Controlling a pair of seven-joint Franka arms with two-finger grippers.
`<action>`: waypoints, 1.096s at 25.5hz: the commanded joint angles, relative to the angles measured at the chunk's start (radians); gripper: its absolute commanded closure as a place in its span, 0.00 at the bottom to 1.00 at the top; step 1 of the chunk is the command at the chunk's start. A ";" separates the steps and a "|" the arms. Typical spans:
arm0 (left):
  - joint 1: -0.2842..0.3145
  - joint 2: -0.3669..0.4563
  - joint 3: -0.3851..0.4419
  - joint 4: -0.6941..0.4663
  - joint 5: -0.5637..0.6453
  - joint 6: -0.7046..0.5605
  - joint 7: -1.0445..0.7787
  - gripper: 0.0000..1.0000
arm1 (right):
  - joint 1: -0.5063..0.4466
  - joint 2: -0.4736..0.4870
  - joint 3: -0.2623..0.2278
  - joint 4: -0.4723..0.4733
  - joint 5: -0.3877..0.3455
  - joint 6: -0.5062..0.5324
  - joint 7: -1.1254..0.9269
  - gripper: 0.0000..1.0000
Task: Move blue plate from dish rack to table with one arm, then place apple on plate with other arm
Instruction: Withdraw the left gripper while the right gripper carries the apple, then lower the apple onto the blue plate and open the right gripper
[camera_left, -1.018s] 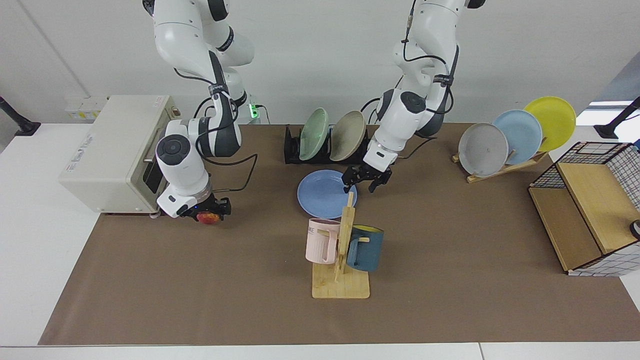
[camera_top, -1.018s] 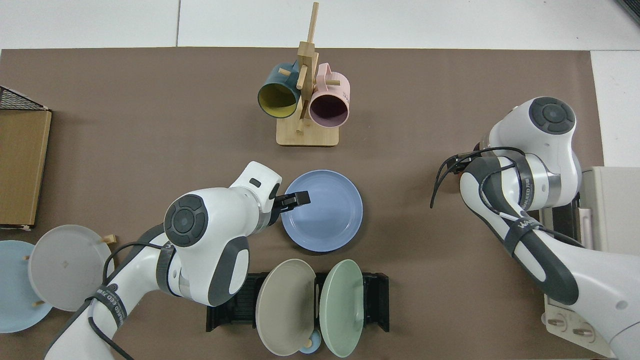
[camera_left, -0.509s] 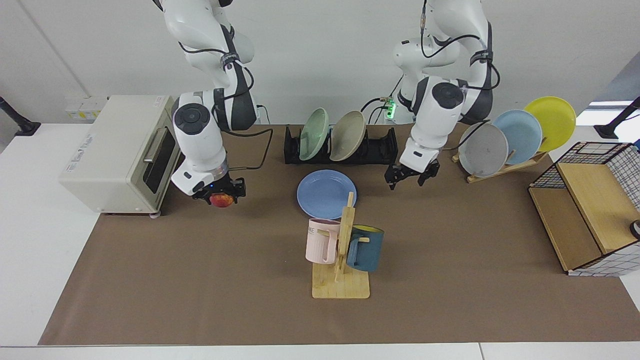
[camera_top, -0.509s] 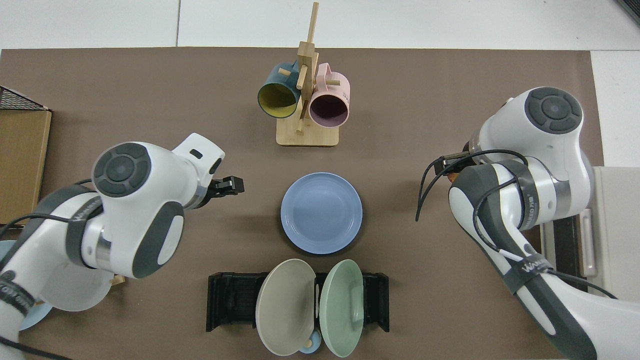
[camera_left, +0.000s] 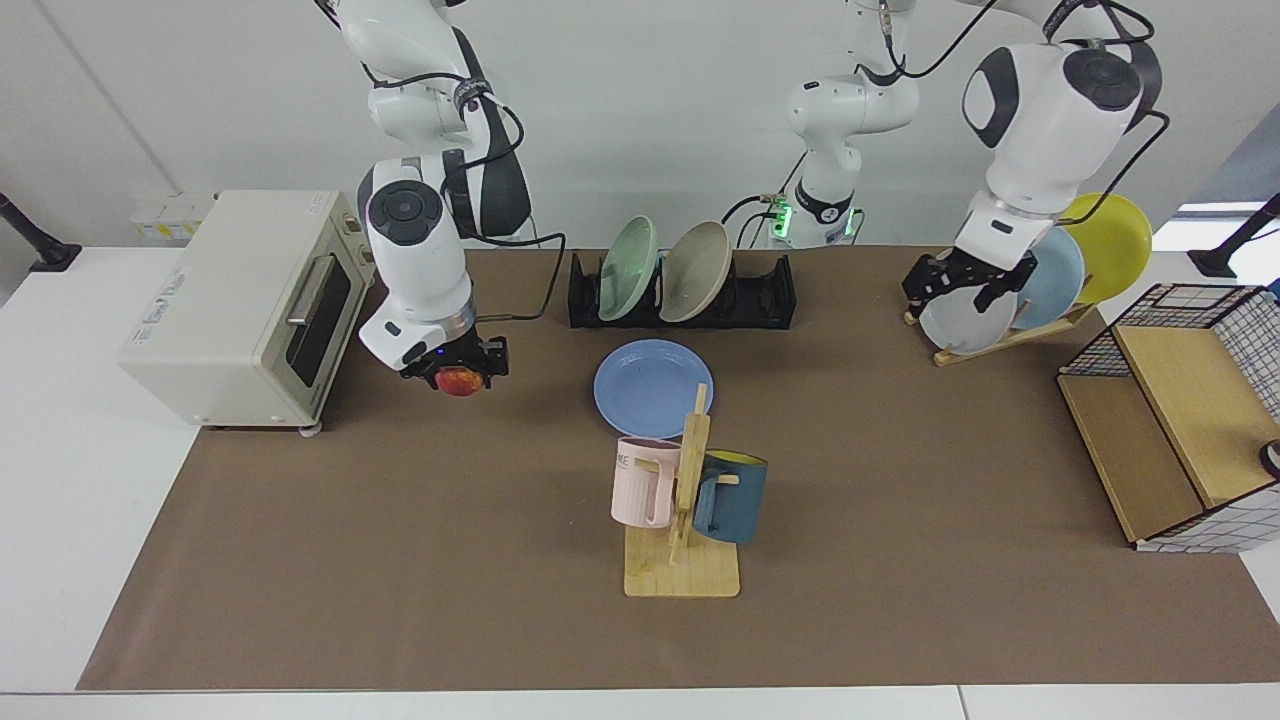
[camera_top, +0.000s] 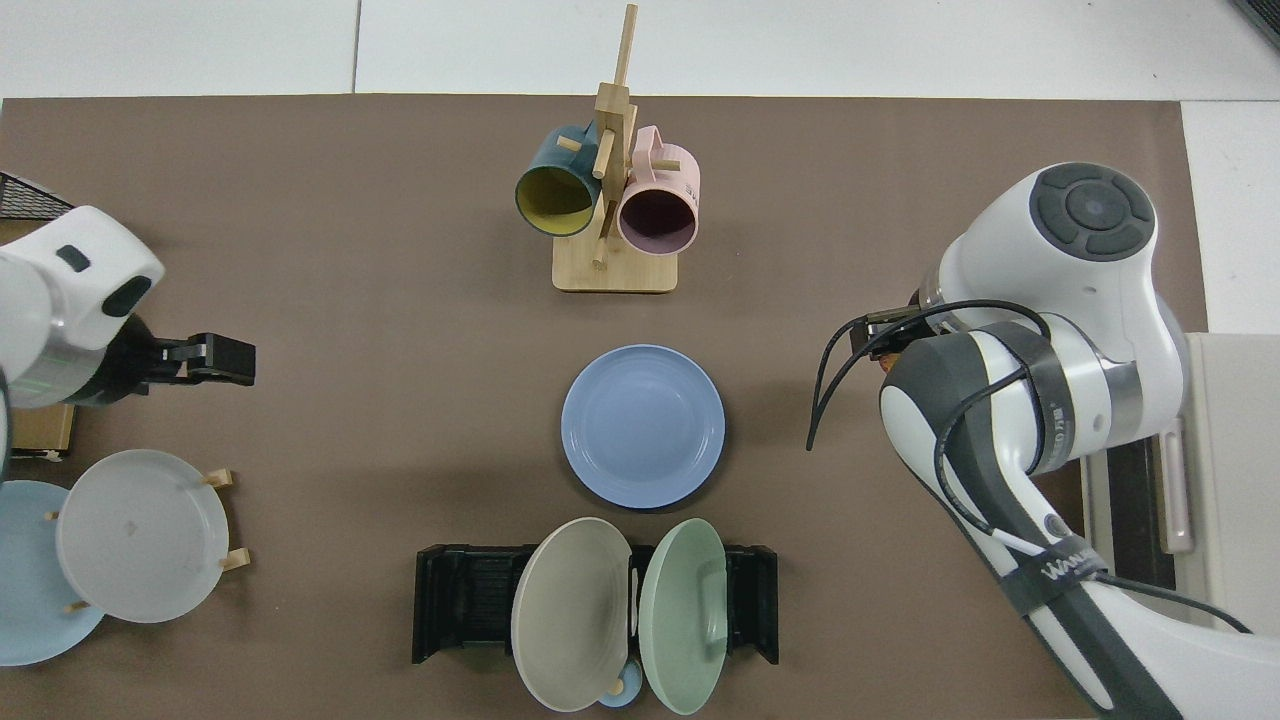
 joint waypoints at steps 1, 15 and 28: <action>-0.136 -0.024 0.169 0.015 0.022 -0.031 0.069 0.00 | -0.004 -0.022 0.007 0.003 0.017 -0.027 0.018 1.00; -0.129 -0.048 0.102 0.024 0.022 -0.054 0.059 0.00 | 0.260 -0.023 0.007 0.006 0.095 0.017 0.329 1.00; -0.129 0.130 0.097 0.340 0.036 -0.274 0.043 0.00 | 0.373 0.067 0.007 0.006 0.128 0.141 0.499 1.00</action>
